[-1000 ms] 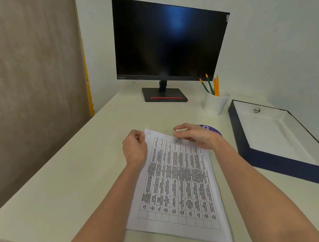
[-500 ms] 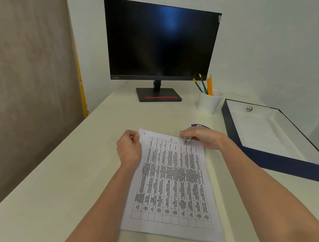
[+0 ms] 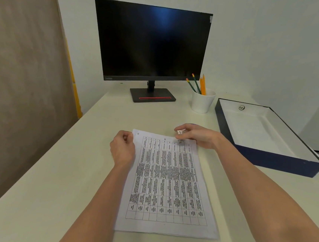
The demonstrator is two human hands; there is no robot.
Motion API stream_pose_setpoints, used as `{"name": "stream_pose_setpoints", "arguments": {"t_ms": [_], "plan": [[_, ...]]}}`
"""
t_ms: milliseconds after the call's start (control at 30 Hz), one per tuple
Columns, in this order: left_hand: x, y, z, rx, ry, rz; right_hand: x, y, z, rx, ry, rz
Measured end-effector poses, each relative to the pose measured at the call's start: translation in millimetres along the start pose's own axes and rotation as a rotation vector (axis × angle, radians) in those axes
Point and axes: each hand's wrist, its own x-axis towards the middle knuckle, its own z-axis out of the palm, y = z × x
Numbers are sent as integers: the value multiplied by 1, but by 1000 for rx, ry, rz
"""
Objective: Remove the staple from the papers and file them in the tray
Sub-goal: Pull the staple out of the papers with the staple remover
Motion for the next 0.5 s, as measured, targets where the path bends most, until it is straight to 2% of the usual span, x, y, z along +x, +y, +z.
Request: {"name": "stream_pose_setpoints", "arguments": {"t_ms": [167, 333, 500], "plan": [[0, -1, 0, 1, -9, 11, -2, -4, 2, -97, 18, 67], [0, 0, 0, -2, -5, 3, -10, -2, -3, 79, -31, 14], [0, 0, 0, -3, -9, 8, -7, 3, -5, 112, -66, 48]]}}
